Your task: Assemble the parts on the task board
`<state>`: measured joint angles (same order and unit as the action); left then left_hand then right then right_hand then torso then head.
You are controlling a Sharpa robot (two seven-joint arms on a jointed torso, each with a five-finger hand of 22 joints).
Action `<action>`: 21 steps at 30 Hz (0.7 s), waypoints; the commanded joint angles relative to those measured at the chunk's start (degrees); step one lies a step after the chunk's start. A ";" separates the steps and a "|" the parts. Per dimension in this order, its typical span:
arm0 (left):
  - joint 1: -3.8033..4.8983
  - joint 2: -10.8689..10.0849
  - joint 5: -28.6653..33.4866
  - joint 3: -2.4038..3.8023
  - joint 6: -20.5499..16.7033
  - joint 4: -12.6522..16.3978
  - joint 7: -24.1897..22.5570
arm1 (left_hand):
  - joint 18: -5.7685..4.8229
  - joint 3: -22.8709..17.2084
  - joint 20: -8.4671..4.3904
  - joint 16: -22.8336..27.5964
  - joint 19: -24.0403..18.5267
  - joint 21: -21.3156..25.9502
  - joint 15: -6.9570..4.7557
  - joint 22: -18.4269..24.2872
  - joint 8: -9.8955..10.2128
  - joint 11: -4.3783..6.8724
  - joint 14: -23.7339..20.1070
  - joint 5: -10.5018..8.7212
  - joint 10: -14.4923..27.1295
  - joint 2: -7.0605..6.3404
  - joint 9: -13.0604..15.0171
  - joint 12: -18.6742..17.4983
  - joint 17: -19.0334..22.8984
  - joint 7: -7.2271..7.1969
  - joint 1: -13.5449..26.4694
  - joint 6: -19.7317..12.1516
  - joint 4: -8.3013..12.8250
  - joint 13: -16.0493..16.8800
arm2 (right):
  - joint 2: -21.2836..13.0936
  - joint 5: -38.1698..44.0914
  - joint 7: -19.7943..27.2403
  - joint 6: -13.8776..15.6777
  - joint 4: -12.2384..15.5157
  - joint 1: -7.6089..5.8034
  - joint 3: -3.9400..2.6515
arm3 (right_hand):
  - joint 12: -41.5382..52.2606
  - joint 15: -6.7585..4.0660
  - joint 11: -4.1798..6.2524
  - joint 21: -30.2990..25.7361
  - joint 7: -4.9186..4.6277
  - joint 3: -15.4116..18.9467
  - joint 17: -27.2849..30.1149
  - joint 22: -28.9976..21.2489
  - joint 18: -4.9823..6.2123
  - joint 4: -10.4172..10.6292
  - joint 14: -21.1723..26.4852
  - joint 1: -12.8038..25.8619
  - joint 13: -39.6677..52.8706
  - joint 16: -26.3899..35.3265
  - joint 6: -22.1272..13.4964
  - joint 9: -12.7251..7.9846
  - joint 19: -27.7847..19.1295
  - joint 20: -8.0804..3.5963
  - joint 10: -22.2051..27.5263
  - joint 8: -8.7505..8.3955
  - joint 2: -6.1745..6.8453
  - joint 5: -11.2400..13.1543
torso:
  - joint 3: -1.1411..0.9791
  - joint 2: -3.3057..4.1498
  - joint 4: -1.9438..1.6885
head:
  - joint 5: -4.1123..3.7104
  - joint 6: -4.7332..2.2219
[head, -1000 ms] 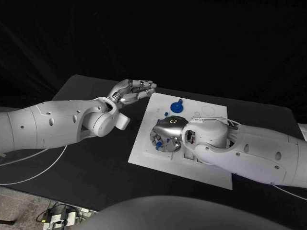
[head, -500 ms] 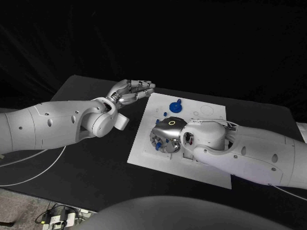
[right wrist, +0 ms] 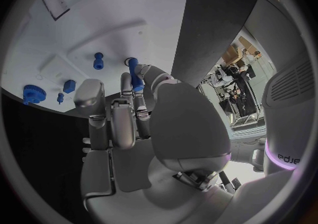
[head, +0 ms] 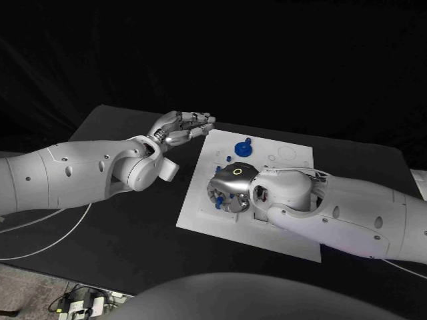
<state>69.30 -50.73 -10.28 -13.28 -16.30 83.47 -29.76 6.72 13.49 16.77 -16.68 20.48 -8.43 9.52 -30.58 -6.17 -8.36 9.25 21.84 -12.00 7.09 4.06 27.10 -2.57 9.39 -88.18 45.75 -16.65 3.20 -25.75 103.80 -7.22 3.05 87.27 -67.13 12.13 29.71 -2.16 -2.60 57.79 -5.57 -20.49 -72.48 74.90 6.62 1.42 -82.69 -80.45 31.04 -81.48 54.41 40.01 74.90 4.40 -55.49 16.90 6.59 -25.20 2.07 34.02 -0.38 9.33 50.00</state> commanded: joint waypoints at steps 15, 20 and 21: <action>0.00 0.34 0.21 0.05 1.46 -0.22 -0.01 | -0.94 0.06 -0.09 -0.18 0.25 -0.26 -0.21 0.11 -0.31 -0.12 0.20 0.44 -0.15 0.09 0.01 0.29 -0.01 0.09 -0.39 0.29 0.12 0.06 | -0.29 1.74 -0.74 -1.21 -0.12 0.39 0.16 | -0.26 -0.20 0.50 -0.43 0.12 -0.22 0.24 6.95 -0.36 -0.30 0.34 -0.29 0.05 0.29 0.68 0.16 -0.53 -0.27 -0.05 -0.15 0.34 -0.44 | 0.00 0.00 -0.03 | 0.15 0.00; -0.02 0.40 0.21 0.05 1.52 -0.29 0.01 | -0.94 0.06 -0.09 -0.18 0.25 -0.26 -0.21 0.11 -0.31 -0.12 0.20 0.44 -0.15 0.09 0.01 0.29 -0.01 0.09 -0.39 0.29 0.12 0.06 | -0.39 1.79 -0.75 -1.39 -0.02 0.46 0.17 | -0.13 -0.35 0.67 -0.49 0.27 -0.21 0.44 6.92 -0.32 -0.52 0.47 -0.35 0.28 0.42 0.93 0.36 -0.62 -0.38 -0.16 -0.10 0.42 -0.54 | 0.01 -0.02 -0.01 | 0.27 0.00; -0.02 0.41 0.21 0.05 1.54 -0.30 0.01 | -0.94 0.06 -0.09 -0.18 0.25 -0.26 -0.21 0.11 -0.31 -0.12 0.20 0.44 -0.15 0.09 0.01 0.29 -0.01 0.09 -0.39 0.29 0.12 0.06 | -0.41 1.82 -0.77 -1.40 0.00 0.50 0.17 | -0.10 -0.37 0.69 -0.50 0.29 -0.21 0.48 6.92 -0.32 -0.56 0.49 -0.36 0.32 0.44 0.94 0.39 -0.63 -0.39 -0.17 -0.09 0.43 -0.56 | 0.01 -0.02 0.00 | 0.28 0.00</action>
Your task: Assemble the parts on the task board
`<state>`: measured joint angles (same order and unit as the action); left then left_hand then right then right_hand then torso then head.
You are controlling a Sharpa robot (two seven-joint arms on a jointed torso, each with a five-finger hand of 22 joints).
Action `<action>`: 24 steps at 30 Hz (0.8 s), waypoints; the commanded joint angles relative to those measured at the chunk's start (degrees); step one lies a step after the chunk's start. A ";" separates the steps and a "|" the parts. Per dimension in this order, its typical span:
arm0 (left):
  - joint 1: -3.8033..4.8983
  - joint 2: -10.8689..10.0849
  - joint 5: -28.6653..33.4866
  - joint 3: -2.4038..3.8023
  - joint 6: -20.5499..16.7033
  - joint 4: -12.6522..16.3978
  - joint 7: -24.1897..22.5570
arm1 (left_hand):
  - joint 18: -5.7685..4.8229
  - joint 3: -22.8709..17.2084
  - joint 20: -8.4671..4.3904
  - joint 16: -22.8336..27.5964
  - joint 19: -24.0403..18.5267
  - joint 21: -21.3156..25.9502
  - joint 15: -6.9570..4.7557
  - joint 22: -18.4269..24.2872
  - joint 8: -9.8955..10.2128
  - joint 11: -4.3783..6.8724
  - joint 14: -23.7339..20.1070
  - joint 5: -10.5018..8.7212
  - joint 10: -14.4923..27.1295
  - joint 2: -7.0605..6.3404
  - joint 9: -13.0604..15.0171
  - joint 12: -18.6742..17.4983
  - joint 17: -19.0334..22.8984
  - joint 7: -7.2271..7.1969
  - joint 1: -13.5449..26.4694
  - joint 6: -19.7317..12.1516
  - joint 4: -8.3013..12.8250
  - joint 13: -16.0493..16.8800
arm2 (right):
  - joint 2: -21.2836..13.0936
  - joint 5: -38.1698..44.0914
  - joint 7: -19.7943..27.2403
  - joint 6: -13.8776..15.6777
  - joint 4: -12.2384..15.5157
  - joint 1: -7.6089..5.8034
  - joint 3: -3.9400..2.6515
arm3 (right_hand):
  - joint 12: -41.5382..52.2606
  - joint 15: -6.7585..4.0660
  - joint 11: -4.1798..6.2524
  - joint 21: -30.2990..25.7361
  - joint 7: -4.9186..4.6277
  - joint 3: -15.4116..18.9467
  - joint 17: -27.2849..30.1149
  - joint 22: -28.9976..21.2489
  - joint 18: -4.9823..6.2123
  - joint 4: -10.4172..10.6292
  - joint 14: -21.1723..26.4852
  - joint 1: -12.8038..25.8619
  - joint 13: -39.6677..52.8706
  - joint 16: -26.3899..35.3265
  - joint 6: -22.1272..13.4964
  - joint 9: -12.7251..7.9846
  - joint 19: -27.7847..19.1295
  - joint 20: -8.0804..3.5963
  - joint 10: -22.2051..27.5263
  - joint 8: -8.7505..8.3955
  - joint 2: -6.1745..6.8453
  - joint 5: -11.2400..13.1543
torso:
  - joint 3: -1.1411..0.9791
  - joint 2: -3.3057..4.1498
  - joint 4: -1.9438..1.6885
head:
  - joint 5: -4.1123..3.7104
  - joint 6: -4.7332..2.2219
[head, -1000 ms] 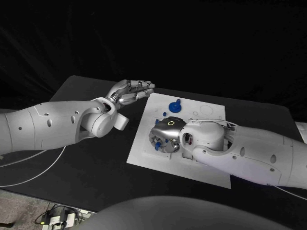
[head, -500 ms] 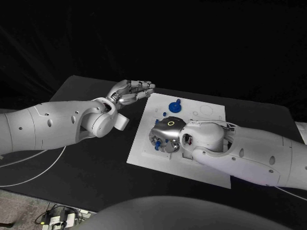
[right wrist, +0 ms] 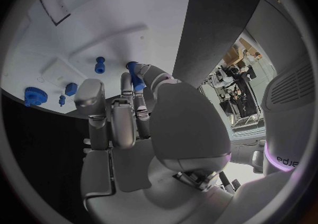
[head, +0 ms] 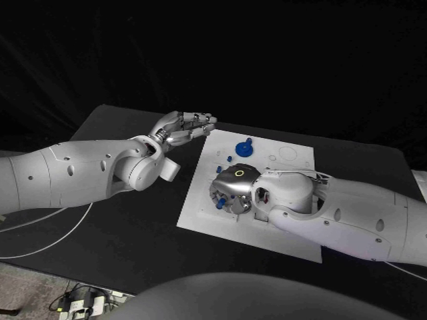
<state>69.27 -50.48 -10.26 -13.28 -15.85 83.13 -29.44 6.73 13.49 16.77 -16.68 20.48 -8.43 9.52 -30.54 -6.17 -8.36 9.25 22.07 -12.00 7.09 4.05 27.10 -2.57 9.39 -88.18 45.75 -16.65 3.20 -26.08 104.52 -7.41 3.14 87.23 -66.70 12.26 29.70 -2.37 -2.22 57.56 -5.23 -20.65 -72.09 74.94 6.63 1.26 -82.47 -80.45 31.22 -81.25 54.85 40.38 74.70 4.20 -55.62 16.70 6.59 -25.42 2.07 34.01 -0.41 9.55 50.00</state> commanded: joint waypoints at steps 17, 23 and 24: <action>-0.03 0.26 0.19 0.05 1.14 -0.02 -0.04 | -0.95 0.04 -0.09 -0.20 0.27 -0.28 -0.19 0.10 -0.32 -0.13 0.21 0.26 -0.14 0.11 0.01 0.30 -0.01 0.10 -0.51 0.28 0.11 0.06 | -0.44 1.07 -0.78 -1.15 -0.26 0.65 0.06 | -3.55 1.61 -2.05 -4.24 2.86 0.28 2.34 5.84 0.07 0.64 1.97 2.46 1.05 1.63 -11.01 -3.50 -2.95 0.79 9.67 -8.29 1.41 7.57 | 0.02 -0.03 -0.01 | 0.19 0.00; -0.03 0.21 0.19 0.05 1.11 0.05 -0.03 | -0.96 0.03 -0.09 -0.18 0.27 -0.29 -0.19 0.10 -0.32 -0.14 0.19 0.28 -0.11 0.11 0.01 0.24 -0.01 0.11 -0.57 0.27 0.12 0.05 | -1.61 1.00 -0.57 1.98 0.17 0.69 0.06 | -7.69 3.12 -3.72 -9.60 6.14 4.54 5.05 4.71 0.90 1.92 4.41 3.18 -0.34 3.17 -19.15 -9.40 -5.86 2.52 19.94 -12.98 1.83 14.38 | 0.00 -0.01 -0.01 | 0.37 0.00; -0.03 0.18 0.19 0.05 1.09 0.07 -0.04 | -0.96 0.03 -0.09 -0.18 0.27 -0.29 -0.19 0.10 -0.32 -0.14 0.19 0.28 -0.11 0.11 0.01 0.24 -0.01 0.11 -0.57 0.27 0.12 0.05 | -2.02 0.96 -0.47 2.90 0.41 0.69 0.06 | -8.01 3.34 -3.93 -10.42 6.59 6.07 5.39 4.58 1.04 2.57 4.77 2.83 -0.62 3.33 -20.27 -10.63 -6.23 2.79 21.28 -12.86 1.81 15.24 | -0.01 -0.01 -0.01 | 0.32 0.00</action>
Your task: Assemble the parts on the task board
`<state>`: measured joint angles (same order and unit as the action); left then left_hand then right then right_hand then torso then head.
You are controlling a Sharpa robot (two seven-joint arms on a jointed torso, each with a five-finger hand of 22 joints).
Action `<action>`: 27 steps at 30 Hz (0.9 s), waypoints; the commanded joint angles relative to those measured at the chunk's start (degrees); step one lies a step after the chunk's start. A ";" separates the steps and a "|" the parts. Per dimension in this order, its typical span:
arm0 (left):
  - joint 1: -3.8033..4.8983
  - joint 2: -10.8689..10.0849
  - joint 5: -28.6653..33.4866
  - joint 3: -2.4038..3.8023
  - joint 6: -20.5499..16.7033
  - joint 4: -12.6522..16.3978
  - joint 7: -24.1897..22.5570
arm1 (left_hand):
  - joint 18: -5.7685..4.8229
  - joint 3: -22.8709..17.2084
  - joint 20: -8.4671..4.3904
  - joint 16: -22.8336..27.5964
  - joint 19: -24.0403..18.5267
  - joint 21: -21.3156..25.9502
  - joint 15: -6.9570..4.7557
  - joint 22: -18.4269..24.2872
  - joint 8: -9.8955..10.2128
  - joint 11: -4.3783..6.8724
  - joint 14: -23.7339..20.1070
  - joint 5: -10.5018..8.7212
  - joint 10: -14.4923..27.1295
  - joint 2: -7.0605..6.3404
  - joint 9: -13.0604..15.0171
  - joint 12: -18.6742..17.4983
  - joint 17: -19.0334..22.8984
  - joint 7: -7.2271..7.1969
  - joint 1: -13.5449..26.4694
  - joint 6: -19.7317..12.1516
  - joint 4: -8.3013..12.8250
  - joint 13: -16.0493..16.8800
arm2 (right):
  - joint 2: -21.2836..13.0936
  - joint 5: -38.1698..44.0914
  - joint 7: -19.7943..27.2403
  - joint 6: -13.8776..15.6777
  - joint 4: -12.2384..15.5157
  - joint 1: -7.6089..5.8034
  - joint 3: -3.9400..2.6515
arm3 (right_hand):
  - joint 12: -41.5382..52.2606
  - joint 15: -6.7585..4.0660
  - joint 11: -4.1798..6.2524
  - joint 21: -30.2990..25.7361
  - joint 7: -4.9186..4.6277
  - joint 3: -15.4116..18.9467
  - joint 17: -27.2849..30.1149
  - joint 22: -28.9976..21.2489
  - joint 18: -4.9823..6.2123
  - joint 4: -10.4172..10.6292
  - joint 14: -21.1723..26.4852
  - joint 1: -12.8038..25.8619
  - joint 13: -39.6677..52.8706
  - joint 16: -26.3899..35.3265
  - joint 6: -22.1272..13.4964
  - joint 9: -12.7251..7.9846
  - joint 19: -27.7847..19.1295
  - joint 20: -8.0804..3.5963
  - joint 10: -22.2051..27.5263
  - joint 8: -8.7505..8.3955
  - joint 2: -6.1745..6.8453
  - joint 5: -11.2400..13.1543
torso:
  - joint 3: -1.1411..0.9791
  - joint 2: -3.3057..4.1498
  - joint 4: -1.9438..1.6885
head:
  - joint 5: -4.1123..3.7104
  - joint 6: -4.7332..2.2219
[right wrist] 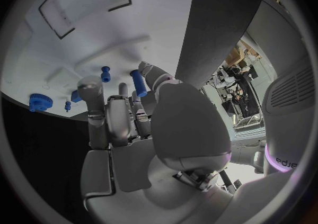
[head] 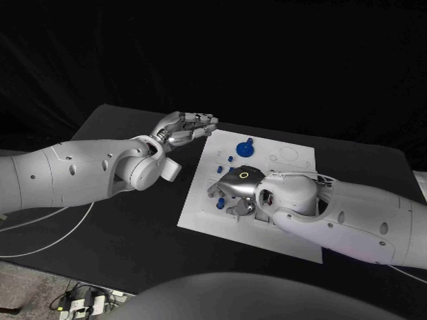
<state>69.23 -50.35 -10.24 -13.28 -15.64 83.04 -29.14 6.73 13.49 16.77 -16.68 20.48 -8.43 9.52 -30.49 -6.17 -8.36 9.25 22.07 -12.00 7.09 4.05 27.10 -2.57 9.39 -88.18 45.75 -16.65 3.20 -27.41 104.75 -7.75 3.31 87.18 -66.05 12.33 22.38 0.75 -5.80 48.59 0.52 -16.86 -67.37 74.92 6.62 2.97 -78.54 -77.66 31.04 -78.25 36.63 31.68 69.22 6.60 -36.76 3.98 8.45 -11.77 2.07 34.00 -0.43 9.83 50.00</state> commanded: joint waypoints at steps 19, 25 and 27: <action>-0.03 -0.17 0.18 0.05 0.56 -0.02 -0.38 | -0.97 0.03 -0.09 -0.16 0.28 -0.30 -0.19 0.08 -0.32 -0.15 0.17 0.31 -0.10 0.07 0.01 0.24 -0.01 0.12 -0.68 0.25 0.14 0.05 | -22.49 -21.18 2.34 10.62 14.34 -12.27 -0.11 | 6.29 0.37 -0.04 -0.49 -1.41 7.87 -0.34 5.26 0.89 12.46 -0.07 -4.27 -1.47 -0.84 3.60 -9.81 1.23 0.63 -7.14 4.44 -3.32 0.71 | 0.12 -0.22 0.22 | -3.25 0.00; -0.25 0.47 0.18 0.05 0.34 -0.35 -0.32 | -1.01 0.07 -0.11 -1.28 0.47 -0.48 -0.25 0.29 -0.51 -0.75 1.06 0.32 -2.64 -0.15 0.04 3.70 -0.19 0.45 -1.62 0.40 0.07 0.53 | -27.94 -34.61 -5.47 2.81 12.49 -16.04 0.22 | 20.45 -1.30 4.39 -7.76 -5.29 7.82 -2.56 4.05 1.91 12.18 1.36 -1.42 6.95 -2.20 15.88 -9.03 -5.03 -0.71 -22.91 8.45 -4.98 1.61 | 0.45 -0.61 0.37 | -5.09 0.00; -0.32 0.63 0.18 0.05 0.32 -0.33 -0.34 | -1.01 0.09 -0.11 -1.36 0.48 -0.49 -0.25 0.30 -0.52 -0.77 1.13 0.31 -2.75 -0.15 0.04 3.85 -0.20 0.46 -1.63 0.40 0.06 0.54 | -28.42 -35.74 -8.59 -0.35 11.33 -16.40 0.42 | 42.63 -1.63 4.75 -6.16 -5.41 9.68 -16.31 4.25 1.15 13.42 -6.23 5.28 29.79 -9.39 17.68 -9.55 -5.79 -0.25 -33.65 7.73 -7.31 3.58 | 0.50 -0.60 0.37 | -5.65 0.00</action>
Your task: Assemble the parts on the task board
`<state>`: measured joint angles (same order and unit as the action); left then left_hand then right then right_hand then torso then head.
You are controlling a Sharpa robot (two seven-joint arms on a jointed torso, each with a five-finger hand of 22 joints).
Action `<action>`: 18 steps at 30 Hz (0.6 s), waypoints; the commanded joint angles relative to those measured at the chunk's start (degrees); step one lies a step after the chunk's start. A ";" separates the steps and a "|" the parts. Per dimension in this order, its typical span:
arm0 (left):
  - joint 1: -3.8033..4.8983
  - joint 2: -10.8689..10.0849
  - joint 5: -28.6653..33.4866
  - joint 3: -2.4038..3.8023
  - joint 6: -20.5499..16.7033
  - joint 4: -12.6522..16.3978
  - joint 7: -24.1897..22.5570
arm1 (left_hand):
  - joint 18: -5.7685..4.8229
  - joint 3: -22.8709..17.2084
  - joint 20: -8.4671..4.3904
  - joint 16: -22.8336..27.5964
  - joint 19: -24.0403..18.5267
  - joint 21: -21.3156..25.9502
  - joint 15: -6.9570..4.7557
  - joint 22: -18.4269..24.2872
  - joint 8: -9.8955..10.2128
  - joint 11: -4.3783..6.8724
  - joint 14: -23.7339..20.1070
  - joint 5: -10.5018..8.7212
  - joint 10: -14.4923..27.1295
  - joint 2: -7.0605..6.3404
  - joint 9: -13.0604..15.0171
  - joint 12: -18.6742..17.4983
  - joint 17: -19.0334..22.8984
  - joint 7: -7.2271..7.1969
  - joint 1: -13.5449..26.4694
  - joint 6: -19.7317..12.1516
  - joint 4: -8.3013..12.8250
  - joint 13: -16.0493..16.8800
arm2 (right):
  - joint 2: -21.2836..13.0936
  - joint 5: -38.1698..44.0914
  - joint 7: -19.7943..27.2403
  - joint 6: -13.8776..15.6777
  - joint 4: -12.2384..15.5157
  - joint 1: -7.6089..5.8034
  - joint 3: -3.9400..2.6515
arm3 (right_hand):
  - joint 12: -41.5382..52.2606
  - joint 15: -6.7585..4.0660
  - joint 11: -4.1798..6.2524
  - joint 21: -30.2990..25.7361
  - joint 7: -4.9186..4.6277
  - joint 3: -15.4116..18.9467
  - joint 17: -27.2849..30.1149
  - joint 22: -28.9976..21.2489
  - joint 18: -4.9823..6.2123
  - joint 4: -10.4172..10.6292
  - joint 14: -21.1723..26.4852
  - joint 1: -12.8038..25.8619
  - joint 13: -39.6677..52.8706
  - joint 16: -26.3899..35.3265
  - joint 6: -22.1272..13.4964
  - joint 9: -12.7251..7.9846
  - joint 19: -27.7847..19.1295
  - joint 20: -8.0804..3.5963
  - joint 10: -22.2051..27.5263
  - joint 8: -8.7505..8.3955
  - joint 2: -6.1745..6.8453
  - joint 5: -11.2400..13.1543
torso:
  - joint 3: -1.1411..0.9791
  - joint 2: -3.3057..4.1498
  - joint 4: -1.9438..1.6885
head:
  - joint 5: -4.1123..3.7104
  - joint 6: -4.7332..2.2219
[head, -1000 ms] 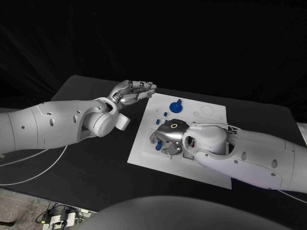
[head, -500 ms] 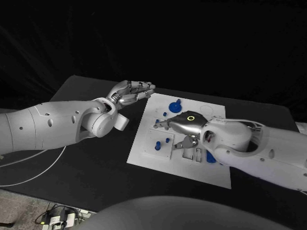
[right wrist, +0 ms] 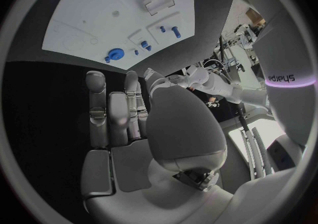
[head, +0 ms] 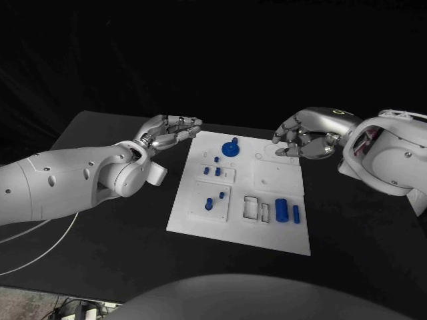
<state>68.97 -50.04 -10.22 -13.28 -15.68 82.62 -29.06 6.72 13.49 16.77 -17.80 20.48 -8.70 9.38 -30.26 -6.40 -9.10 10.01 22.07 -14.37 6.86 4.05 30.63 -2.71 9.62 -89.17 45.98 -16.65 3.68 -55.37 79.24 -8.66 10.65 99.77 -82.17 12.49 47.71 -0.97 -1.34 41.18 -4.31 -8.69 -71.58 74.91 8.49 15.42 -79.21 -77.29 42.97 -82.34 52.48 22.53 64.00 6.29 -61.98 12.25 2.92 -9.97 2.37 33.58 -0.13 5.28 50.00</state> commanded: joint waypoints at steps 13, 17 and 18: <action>-0.36 0.94 -0.07 0.04 0.75 0.48 -0.20 | -1.00 0.09 -0.12 -0.41 0.52 -0.25 -0.07 0.09 -0.31 -0.10 0.51 0.33 -0.52 0.12 0.04 0.46 -0.08 0.26 -0.68 0.17 0.04 0.07 | 3.26 -10.18 -24.51 -22.81 -6.75 1.33 0.85 | 42.29 -2.55 2.24 37.02 1.64 6.80 -18.42 11.75 -5.90 1.13 -10.79 23.22 47.03 -7.66 12.93 3.40 20.45 -3.32 -28.02 1.68 -2.53 1.12 | 0.21 -0.18 0.02 | -2.62 0.00; -0.37 1.01 -0.11 0.05 0.92 0.42 -0.17 | -1.00 0.09 -0.12 -0.43 0.53 -0.26 -0.06 0.10 -0.31 -0.12 0.53 0.33 -0.54 0.13 0.04 0.48 -0.08 0.27 -0.69 0.17 0.04 0.07 | 5.62 -9.72 -26.56 -24.75 -8.38 2.18 0.87 | 42.29 -2.83 2.51 37.78 1.85 6.82 -18.42 11.91 -6.03 1.12 -10.79 24.31 47.03 -7.66 13.50 3.77 20.82 -3.62 -28.02 1.51 -2.19 1.68 | 0.20 -0.18 -0.03 | -2.74 0.00; -0.37 1.01 -0.12 0.05 0.95 0.42 -0.17 | -1.00 0.09 -0.12 -0.43 0.53 -0.26 -0.06 0.10 -0.31 -0.12 0.53 0.33 -0.54 0.13 0.04 0.48 -0.08 0.27 -0.69 0.17 0.04 0.07 | 6.20 -9.66 -26.90 -25.11 -8.79 2.40 0.87 | 42.29 -2.87 2.53 37.82 1.82 6.80 -18.42 11.91 -6.03 1.10 -10.79 24.56 47.03 -7.66 13.36 3.75 20.84 -3.67 -28.02 1.27 -2.20 2.01 | 0.21 -0.20 -0.02 | -2.71 0.00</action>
<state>68.59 -49.14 -10.27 -13.29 -15.62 82.95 -28.90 6.72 13.49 16.56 -18.03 20.69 -8.67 9.20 -30.21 -6.40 -9.29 10.19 22.07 -14.57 7.09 4.05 30.85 -2.71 9.62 -89.40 45.98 -16.65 3.67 -49.48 69.45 -31.08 -9.66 91.33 -79.94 13.35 89.80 -3.30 0.72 78.65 -2.35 -2.28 -74.94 74.92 3.46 16.59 -84.03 -53.07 74.96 -89.81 65.61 26.26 84.04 2.87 -83.95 13.65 0.62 -8.05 2.55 33.41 -0.13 2.60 50.00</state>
